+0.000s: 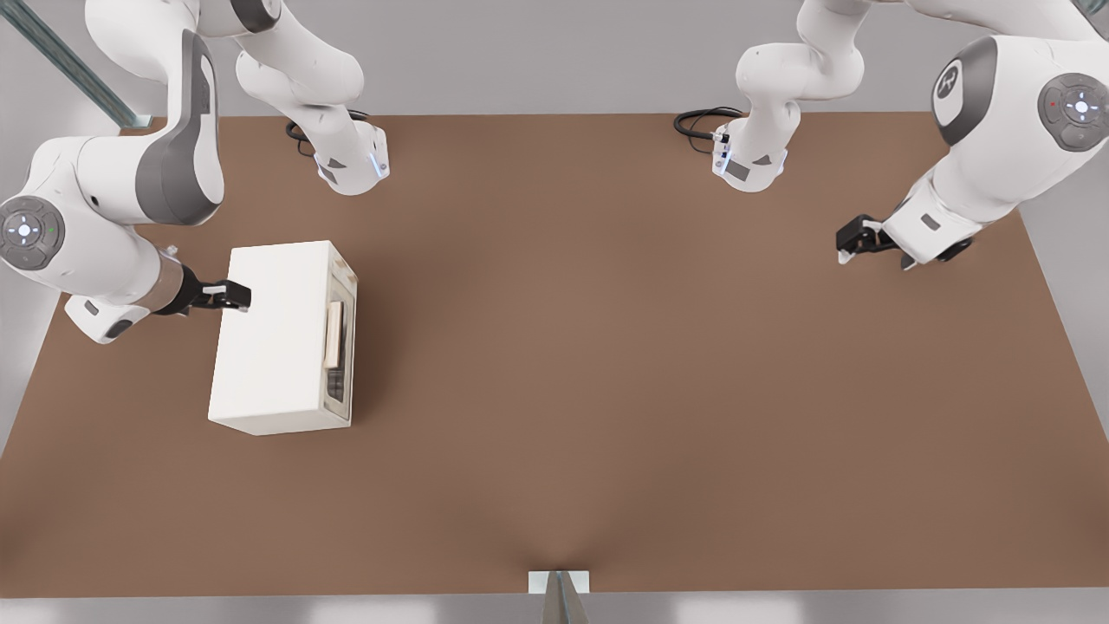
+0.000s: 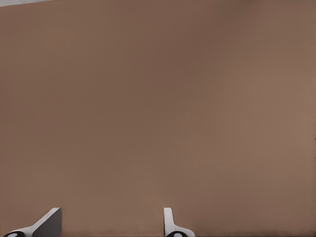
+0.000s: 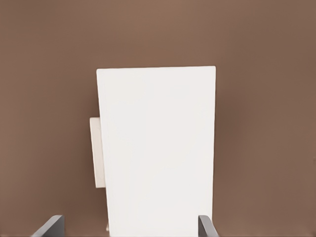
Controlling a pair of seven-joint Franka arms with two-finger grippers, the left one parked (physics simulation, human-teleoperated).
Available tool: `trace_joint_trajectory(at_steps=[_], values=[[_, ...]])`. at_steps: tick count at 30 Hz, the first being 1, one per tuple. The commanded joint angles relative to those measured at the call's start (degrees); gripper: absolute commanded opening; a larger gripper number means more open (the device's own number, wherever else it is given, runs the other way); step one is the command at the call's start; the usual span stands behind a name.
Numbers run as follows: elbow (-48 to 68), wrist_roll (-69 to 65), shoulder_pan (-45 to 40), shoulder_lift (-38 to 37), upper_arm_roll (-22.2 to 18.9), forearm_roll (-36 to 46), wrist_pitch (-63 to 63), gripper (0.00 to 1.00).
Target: Keep left arm still and open the oven door with right arm
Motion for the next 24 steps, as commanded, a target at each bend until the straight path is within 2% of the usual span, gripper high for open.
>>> trace_joint_trajectory(at_steps=[1, 3, 5, 7, 8, 9, 14, 24], values=[[0.0, -1.5, -0.1, -0.1, 0.0, -0.1, -0.9, 1.0], [0.0, -3.5, 0.6, 0.3, 0.4, -2.8, -1.0, 1.0], [0.5, -3.7, 11.9, 3.6, 0.9, -14.1, -0.9, 1.0], [1.3, -2.8, 17.7, 7.6, 0.9, -15.1, 0.5, 0.98], [1.3, -2.2, 19.2, 9.0, 0.9, -15.1, 1.8, 0.63], [1.3, -1.5, 20.8, 10.4, 0.9, -16.8, 2.1, 0.21], [-3.0, 6.1, 25.8, 11.9, 0.9, -27.0, 1.7, 0.21], [-19.8, 16.5, 23.8, 5.7, 0.5, -28.1, 13.0, 0.21]])
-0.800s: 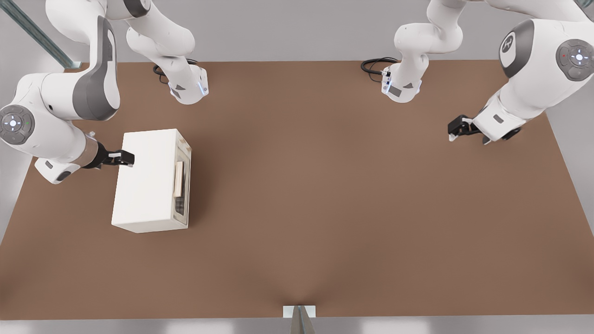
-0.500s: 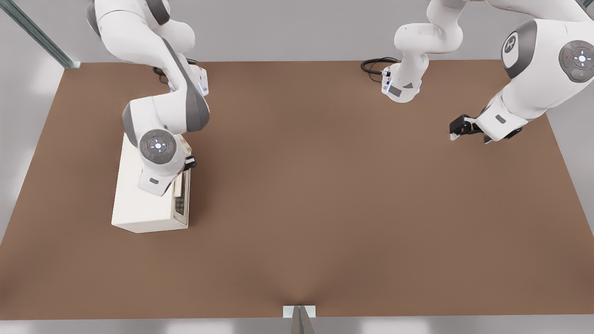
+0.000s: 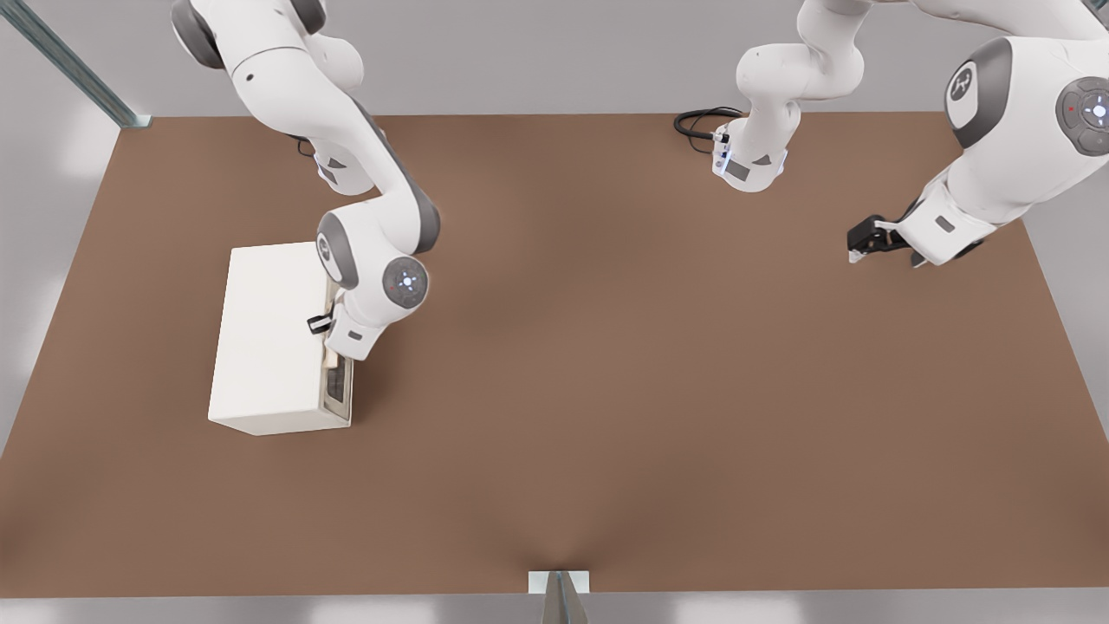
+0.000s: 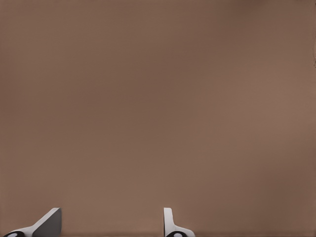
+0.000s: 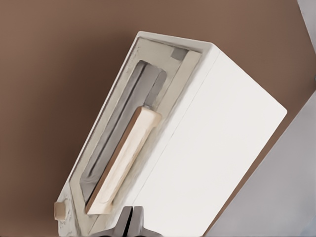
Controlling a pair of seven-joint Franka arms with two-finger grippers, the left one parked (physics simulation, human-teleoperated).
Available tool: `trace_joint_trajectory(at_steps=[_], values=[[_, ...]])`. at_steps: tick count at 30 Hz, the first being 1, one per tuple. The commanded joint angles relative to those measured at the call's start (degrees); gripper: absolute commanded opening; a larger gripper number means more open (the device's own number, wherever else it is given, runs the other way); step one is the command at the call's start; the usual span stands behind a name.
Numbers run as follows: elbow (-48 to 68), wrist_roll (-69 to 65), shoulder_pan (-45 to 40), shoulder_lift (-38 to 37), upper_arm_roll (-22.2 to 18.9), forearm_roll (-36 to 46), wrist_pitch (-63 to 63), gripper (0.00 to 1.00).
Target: Keep left arm still and open the oven door with right arm
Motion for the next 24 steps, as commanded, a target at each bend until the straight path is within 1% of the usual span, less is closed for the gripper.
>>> trace_joint_trajectory(at_steps=[1, 9, 24], values=[[-1.9, 12.4, 0.1, -0.4, 0.0, -0.5, 5.4, 0.21], [-5.7, 14.4, -0.7, 0.1, -0.1, -0.5, 8.1, 0.21], [-7.9, 14.4, -2.5, 0.5, -0.2, -1.8, 8.8, 0.21]])
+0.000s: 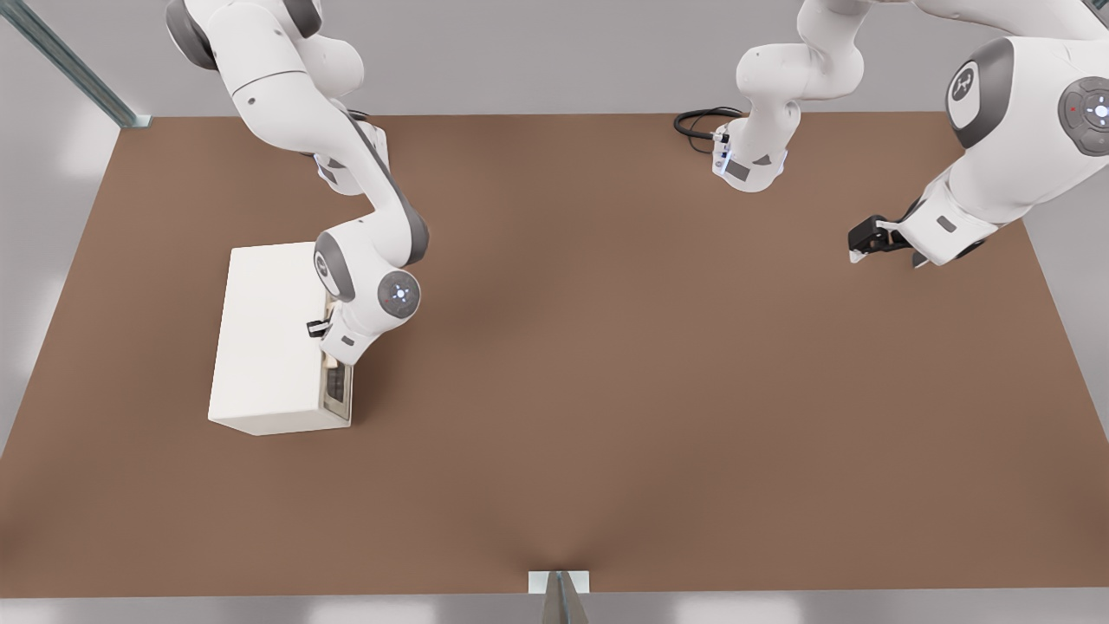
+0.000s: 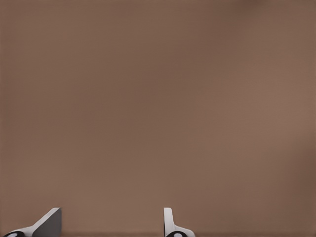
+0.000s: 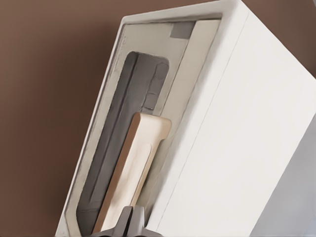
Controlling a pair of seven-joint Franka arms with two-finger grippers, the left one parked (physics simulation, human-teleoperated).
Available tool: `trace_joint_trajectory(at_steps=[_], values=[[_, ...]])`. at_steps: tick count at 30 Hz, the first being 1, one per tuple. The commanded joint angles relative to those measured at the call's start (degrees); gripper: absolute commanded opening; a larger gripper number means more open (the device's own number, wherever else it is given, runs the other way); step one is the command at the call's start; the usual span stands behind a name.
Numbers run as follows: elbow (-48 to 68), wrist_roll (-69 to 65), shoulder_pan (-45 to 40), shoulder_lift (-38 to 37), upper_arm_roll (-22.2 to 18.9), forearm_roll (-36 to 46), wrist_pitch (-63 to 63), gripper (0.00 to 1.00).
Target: Keep left arm still and open the oven door with right arm
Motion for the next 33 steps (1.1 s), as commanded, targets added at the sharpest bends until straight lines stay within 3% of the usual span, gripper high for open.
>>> trace_joint_trajectory(at_steps=[1, 17, 20, 22, 23, 24, 27, 33], values=[[-0.2, 3.9, -0.4, 0.1, 0.1, -0.6, 0.7, 0.21], [-0.1, 3.8, -0.3, 0.5, 0.6, -0.5, 1.6, 0.21], [3.4, 3.1, 0.8, 1.7, 0.7, 1.4, 1.3, 0.21], [14.2, -2.8, -1.6, 4.8, 0.2, 10.1, -3.1, 0.21], [20.6, -11.3, -6.0, 7.3, 0.1, 16.3, -6.0, 0.9], [21.9, -16.5, -13.8, 7.7, 0.1, 27.5, -5.6, 1.0], [23.7, -26.2, -19.4, 5.3, 0.1, 29.0, -6.0, 1.0], [22.0, -25.8, -20.0, -6.6, -0.7, 29.2, -13.4, 1.0]])
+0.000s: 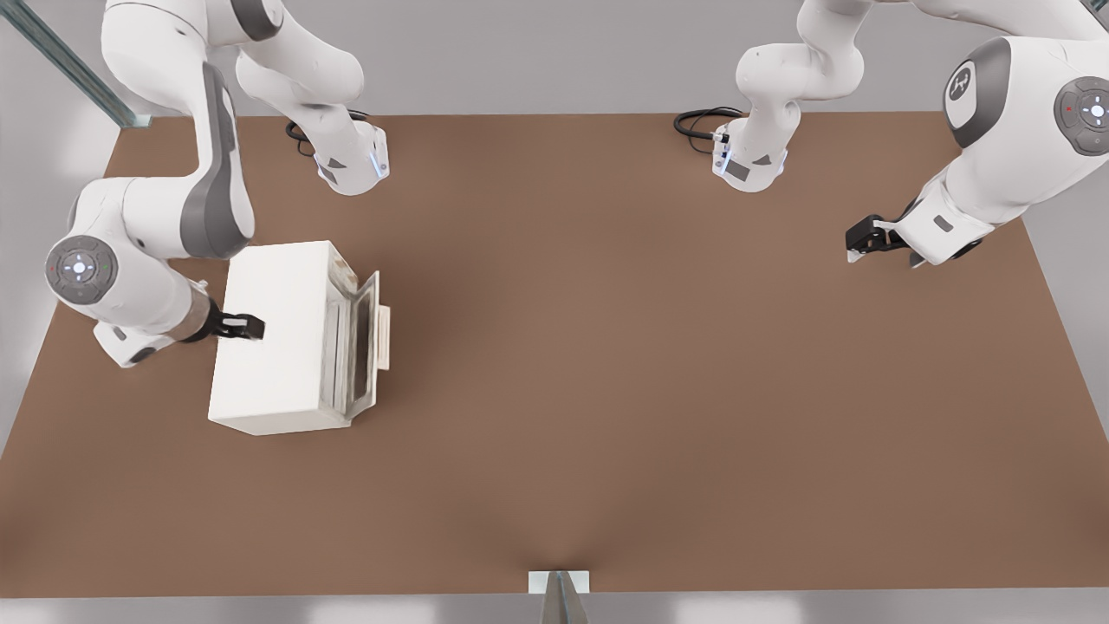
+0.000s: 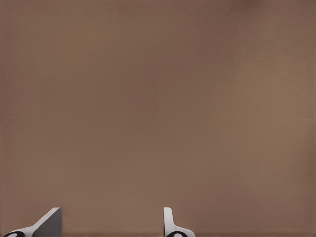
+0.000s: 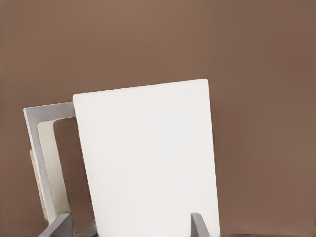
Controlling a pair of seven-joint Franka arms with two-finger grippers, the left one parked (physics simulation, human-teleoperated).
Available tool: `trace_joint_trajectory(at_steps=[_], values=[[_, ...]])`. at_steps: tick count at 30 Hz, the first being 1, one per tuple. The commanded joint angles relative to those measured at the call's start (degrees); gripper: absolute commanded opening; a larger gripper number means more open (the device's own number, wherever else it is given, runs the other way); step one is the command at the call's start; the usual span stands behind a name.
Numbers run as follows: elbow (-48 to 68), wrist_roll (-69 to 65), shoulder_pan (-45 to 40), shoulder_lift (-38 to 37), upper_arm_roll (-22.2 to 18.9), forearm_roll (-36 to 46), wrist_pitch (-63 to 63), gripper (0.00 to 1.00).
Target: Keep left arm still and open the oven door with right arm
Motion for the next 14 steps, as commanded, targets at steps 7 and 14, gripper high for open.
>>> trace_joint_trajectory(at_steps=[7, 14], values=[[-1.8, -16.8, -0.9, -2.0, -0.3, 2.5, -4.5, 1.0], [-1.7, -17.2, -1.5, -1.9, -0.3, 2.5, -4.5, 1.0]])
